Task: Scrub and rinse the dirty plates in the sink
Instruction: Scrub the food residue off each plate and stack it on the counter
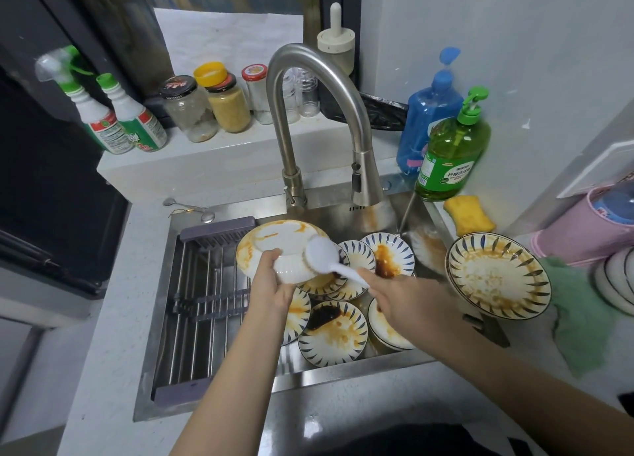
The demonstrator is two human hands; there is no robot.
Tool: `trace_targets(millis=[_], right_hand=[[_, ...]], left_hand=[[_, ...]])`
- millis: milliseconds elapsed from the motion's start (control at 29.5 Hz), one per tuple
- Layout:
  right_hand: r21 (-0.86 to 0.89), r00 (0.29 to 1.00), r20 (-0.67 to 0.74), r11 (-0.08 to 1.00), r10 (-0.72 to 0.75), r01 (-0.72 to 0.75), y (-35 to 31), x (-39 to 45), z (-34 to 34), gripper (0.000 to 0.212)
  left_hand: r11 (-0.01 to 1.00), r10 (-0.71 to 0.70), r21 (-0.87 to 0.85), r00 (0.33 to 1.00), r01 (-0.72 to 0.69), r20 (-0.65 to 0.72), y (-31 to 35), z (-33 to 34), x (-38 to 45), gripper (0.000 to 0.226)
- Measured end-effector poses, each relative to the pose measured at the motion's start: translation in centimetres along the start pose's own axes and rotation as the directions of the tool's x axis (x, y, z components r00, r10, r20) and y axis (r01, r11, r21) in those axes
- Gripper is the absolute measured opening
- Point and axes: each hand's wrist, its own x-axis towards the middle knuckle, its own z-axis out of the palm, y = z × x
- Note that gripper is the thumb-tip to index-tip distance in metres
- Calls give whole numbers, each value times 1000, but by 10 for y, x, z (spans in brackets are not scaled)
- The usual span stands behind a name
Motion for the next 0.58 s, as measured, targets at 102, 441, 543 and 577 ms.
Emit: trace_targets(millis=[102, 441, 543, 577], right_hand=[[12, 1000, -2, 1000, -8, 8, -3, -1, 0, 47], [-8, 998, -7, 998, 67, -67, -1, 4, 3, 48], [-39, 994, 27, 993, 109, -108, 2, 7, 3, 48], [-60, 996, 21, 994, 88, -87, -3, 3, 5, 50]], left_hand=[[999, 1, 38, 1000, -1, -8, -2, 3, -3, 15], [997, -43, -63, 999, 42, -18, 1, 5, -4, 22], [997, -56, -52, 997, 53, -55, 2, 6, -6, 26], [996, -58, -73, 997, 54, -53, 3, 5, -5, 18]])
